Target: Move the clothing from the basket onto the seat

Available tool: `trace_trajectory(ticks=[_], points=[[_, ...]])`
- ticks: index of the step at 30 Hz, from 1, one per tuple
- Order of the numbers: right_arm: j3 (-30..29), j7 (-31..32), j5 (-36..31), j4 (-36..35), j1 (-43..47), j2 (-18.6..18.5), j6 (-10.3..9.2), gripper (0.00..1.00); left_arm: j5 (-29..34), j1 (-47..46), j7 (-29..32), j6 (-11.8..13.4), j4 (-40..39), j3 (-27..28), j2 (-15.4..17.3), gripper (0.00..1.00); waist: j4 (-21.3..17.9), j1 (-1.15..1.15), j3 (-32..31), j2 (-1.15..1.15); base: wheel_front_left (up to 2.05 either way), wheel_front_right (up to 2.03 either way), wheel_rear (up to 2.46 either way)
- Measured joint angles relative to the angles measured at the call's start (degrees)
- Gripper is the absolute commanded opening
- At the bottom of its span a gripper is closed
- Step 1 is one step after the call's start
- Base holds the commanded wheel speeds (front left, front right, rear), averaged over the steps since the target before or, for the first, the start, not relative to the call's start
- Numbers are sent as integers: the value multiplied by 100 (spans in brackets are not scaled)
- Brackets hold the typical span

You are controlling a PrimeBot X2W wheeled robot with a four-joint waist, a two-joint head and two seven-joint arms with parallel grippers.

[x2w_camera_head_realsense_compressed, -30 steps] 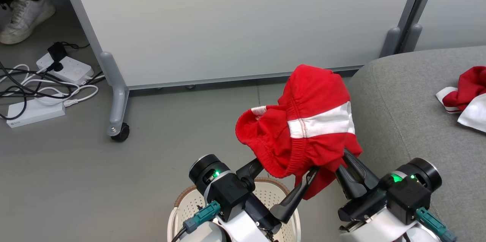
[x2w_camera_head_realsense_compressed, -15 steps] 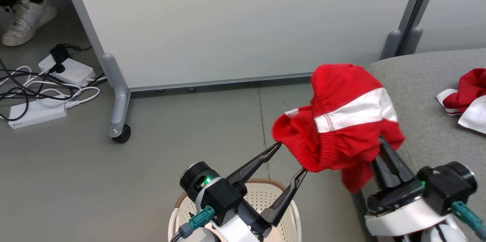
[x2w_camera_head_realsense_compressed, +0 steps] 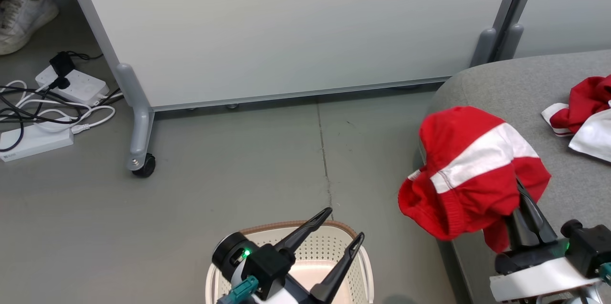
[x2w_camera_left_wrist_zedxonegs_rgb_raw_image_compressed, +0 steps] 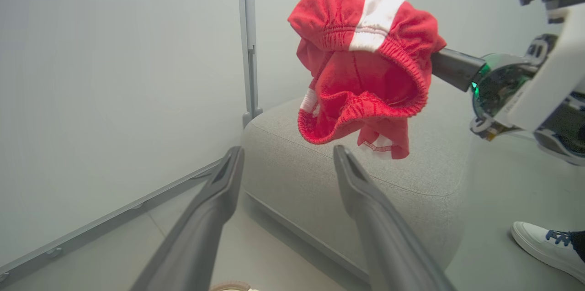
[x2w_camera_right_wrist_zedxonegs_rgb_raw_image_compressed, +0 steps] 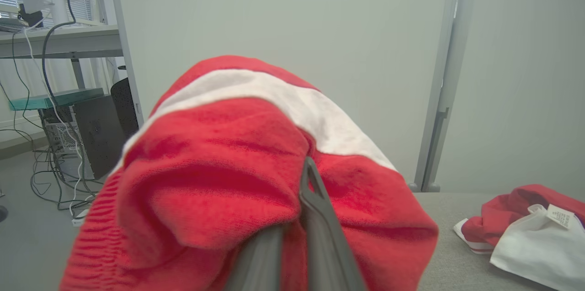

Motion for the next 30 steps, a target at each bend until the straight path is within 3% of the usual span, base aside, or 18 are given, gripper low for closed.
trace_trajectory(ticks=[12, 30], points=[[-313, 1, 141, 463, 128, 47, 0, 0, 337, 391, -1, 0, -105, 42, 89, 100, -82, 0, 44, 0, 0, 0, 0], [-337, 1, 235, 467, 92, 31, 0, 0, 355, 532, 0, 0, -32, 123, -7, 100, -207, 0, 83, 0, 0, 0, 0]])
